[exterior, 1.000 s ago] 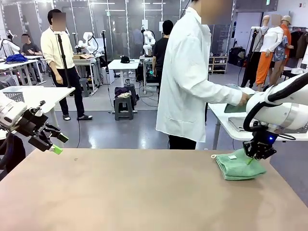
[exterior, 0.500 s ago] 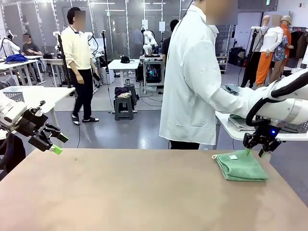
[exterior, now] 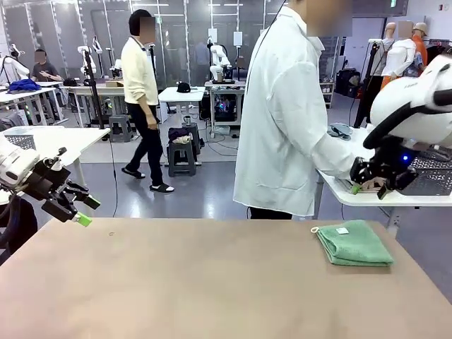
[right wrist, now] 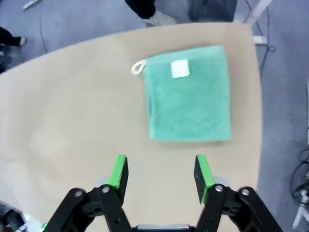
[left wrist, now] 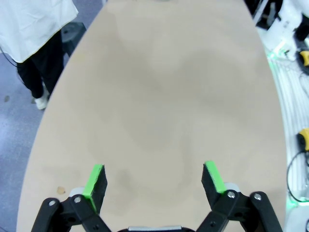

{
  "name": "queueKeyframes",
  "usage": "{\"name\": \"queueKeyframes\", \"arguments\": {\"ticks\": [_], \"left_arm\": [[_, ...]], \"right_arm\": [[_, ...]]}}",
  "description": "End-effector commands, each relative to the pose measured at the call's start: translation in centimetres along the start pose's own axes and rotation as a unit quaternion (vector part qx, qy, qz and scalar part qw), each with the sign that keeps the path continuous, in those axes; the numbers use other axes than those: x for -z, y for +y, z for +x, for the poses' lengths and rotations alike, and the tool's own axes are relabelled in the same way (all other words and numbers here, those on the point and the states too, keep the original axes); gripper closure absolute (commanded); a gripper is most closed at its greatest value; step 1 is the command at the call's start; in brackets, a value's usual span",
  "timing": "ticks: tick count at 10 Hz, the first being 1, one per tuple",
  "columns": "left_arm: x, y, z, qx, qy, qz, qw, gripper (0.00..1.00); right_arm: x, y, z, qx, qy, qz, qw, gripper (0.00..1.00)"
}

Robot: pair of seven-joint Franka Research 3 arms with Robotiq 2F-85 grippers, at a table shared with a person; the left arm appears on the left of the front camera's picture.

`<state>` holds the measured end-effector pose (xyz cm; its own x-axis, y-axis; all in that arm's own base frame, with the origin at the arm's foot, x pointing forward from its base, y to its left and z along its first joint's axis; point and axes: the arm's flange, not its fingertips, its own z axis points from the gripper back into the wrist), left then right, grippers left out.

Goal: Fold the towels and place them in the basket.
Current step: Place the folded Towel with hook on the right side of the table.

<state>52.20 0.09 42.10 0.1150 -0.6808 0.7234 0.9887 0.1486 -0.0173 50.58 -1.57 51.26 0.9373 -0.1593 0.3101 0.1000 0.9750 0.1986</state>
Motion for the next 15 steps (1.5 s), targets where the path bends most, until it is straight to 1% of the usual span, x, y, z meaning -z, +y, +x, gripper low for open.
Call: {"name": "queueKeyframes", "arguments": {"ticks": [1,3,5,6,7,15], "left_arm": [[0.0,0.0,0.0,0.003,0.004,-0.002,1.000,0.01],[0.0,0.0,0.0,0.003,0.004,-0.002,1.000,0.01],[0.0,0.0,0.0,0.003,0.004,-0.002,1.000,0.01],[0.0,0.0,0.0,0.003,0.004,-0.002,1.000,0.01],[0.0,0.0,0.0,0.003,0.004,-0.002,1.000,0.01],[0.0,0.0,0.0,0.003,0.004,-0.002,1.000,0.01]], "right_arm": [[-3.5,1.5,-5.5,-0.006,-0.041,0.015,0.999,0.31],[-7.0,2.0,-9.2,-0.016,-0.086,0.010,0.996,0.31],[-8.7,1.7,-11.1,-0.028,-0.096,0.014,0.995,0.31],[-8.8,1.8,-11.0,-0.032,-0.093,0.007,0.995,0.31],[-9.3,2.1,-10.5,-0.027,-0.087,0.017,0.996,0.31],[-9.3,2.1,-10.5,-0.027,-0.087,0.017,0.996,0.31]]}}
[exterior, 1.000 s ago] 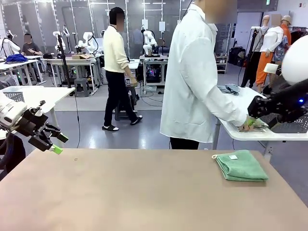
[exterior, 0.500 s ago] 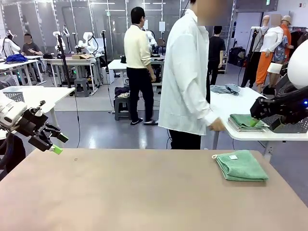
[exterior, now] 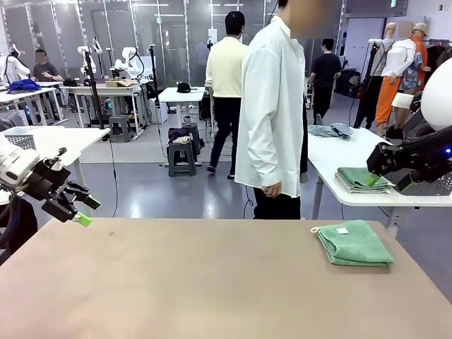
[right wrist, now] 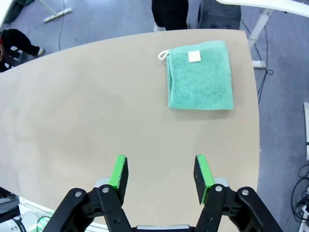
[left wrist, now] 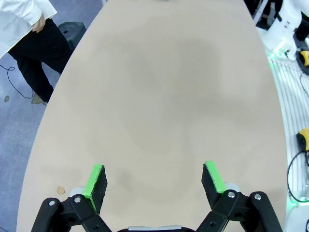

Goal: Fold the towels and place them in the basket.
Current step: When a person lays out a Towel with hook on the table, fold it in half twice.

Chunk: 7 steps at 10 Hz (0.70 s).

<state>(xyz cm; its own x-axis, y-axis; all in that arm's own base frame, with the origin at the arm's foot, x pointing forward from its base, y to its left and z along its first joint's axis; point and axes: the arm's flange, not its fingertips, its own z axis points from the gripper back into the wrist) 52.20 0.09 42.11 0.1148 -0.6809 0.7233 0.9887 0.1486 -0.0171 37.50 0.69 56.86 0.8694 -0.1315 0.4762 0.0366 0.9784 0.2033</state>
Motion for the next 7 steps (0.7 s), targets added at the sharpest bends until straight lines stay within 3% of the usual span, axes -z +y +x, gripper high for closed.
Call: {"name": "queueKeyframes", "arguments": {"ticks": [1,7], "left_arm": [[-0.03,-0.03,0.04,0.003,0.004,-0.002,1.000,0.01],[-0.03,-0.03,0.04,0.003,0.004,-0.002,1.000,0.01]], "right_arm": [[-0.04,0.09,0.39,0.001,-0.001,0.002,1.000,0.31],[-0.04,0.09,0.39,0.001,-0.001,0.002,1.000,0.31]]}}
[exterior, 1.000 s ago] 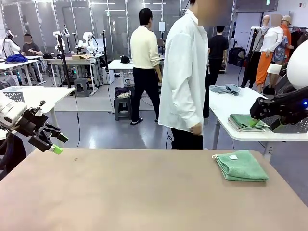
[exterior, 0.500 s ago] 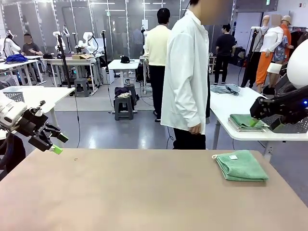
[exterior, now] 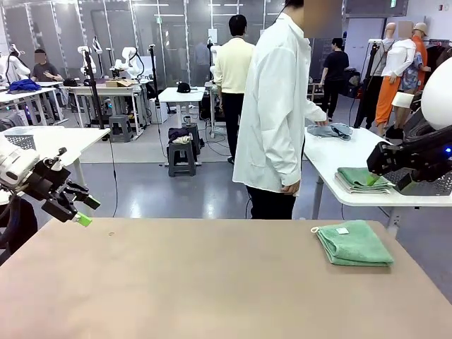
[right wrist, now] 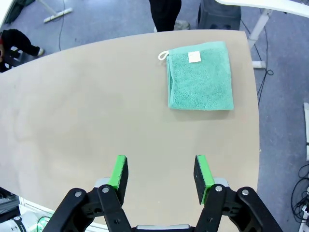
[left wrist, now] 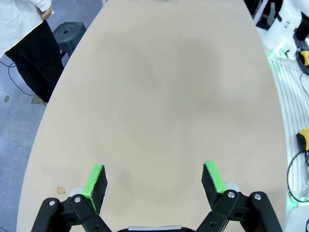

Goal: Fold the towels and place them in the basket.
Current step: When a person lays out a Towel with hook on the table, fold it in half twice.

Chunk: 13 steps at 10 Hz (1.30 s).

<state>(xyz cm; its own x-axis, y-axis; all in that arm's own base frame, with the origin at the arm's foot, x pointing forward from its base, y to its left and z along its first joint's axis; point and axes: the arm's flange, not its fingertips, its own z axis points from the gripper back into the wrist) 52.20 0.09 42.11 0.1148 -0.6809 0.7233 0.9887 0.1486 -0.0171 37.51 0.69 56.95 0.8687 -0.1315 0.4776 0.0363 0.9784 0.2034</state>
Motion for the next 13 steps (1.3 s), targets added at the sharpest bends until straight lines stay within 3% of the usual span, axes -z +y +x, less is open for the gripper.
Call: {"name": "queueKeyframes", "arguments": {"ticks": [1,13], "left_arm": [[-0.03,-0.03,0.04,0.003,0.004,-0.002,1.000,0.01],[-0.03,-0.03,0.04,0.003,0.004,-0.002,1.000,0.01]], "right_arm": [[0.02,0.07,0.34,0.002,0.000,0.002,1.000,0.31],[0.02,0.07,0.34,0.002,0.000,0.002,1.000,0.31]]}}
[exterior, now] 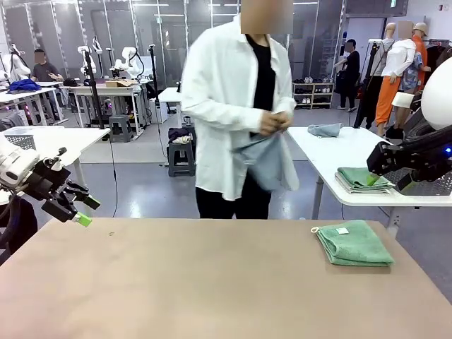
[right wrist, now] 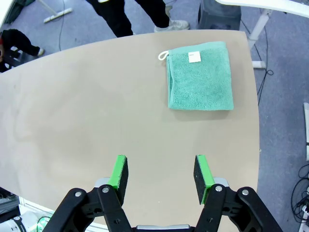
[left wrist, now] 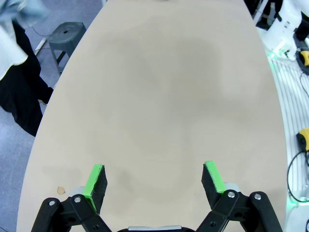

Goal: Fold the towels and place them in the basket.
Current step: When a person lays out a Towel with hook on the table, fold it in half twice.

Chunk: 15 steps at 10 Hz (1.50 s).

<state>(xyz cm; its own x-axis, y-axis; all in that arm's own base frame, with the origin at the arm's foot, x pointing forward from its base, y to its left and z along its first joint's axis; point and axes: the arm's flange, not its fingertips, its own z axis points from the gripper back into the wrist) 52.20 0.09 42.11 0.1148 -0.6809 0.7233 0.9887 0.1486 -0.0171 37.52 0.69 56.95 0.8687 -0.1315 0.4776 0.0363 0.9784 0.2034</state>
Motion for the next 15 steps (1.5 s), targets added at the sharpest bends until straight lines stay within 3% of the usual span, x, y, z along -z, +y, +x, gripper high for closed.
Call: {"name": "queueKeyframes", "arguments": {"ticks": [1,15], "left_arm": [[-0.03,-0.03,0.04,0.003,0.004,-0.002,1.000,0.01],[-0.03,-0.03,0.04,0.003,0.004,-0.002,1.000,0.01]], "right_arm": [[0.02,0.07,0.34,0.002,0.000,0.002,1.000,0.31],[0.02,0.07,0.34,0.002,0.000,0.002,1.000,0.31]]}}
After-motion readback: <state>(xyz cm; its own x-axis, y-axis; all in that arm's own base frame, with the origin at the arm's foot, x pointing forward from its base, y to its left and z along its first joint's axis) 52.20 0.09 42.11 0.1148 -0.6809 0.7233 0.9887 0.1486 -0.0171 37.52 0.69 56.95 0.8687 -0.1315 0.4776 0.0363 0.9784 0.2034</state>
